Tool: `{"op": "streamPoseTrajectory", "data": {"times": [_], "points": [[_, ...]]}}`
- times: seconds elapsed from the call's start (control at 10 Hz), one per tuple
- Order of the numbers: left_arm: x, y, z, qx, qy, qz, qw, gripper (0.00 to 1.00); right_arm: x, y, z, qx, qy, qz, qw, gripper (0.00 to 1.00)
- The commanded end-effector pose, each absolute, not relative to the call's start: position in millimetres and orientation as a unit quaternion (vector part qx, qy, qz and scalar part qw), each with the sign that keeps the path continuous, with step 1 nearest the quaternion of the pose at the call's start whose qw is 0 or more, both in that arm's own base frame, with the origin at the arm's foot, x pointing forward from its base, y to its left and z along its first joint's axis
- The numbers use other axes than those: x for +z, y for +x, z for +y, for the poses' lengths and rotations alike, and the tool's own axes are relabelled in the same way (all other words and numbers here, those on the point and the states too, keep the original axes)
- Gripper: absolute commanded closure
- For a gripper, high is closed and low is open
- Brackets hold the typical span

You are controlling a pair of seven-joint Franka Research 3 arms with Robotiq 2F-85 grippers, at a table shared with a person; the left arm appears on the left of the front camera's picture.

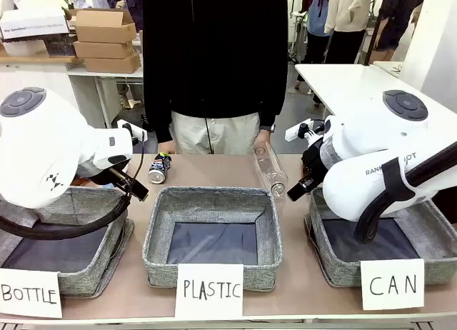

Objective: Sort the can waste into the basket.
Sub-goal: Pick up the can waste from the table and place it in the right Fabric basket.

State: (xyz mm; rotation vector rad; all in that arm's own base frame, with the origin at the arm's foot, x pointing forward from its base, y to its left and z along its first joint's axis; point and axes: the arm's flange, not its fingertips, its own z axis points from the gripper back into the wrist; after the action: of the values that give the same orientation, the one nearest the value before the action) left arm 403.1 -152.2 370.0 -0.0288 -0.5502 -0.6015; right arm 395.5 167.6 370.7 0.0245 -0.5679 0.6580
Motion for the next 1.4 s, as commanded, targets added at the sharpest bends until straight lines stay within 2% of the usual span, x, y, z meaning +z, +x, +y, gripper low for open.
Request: {"op": "streamPoseTrajectory", "data": {"times": [0.0, 1.1, 1.2, 1.3], "points": [[370.2, 403.0, -152.2, -0.292, -0.014, -0.268, 0.918, 0.00, 370.8, 395.5, 167.6, 0.319, 0.012, -0.275, 0.907, 0.00], [370.0, 403.0, -152.3, -0.293, -0.014, -0.268, 0.918, 0.00, 370.7, 395.5, 167.6, 0.319, 0.012, -0.275, 0.907, 0.00], [442.8, 389.7, -163.8, -0.296, -0.015, -0.291, 0.909, 0.00, 445.4, 377.5, 167.7, 0.296, 0.063, -0.319, 0.898, 0.00], [500.7, 358.6, -169.4, -0.265, 0.010, -0.277, 0.924, 0.00, 496.7, 346.2, 156.5, 0.295, 0.065, -0.317, 0.899, 0.00]]}}
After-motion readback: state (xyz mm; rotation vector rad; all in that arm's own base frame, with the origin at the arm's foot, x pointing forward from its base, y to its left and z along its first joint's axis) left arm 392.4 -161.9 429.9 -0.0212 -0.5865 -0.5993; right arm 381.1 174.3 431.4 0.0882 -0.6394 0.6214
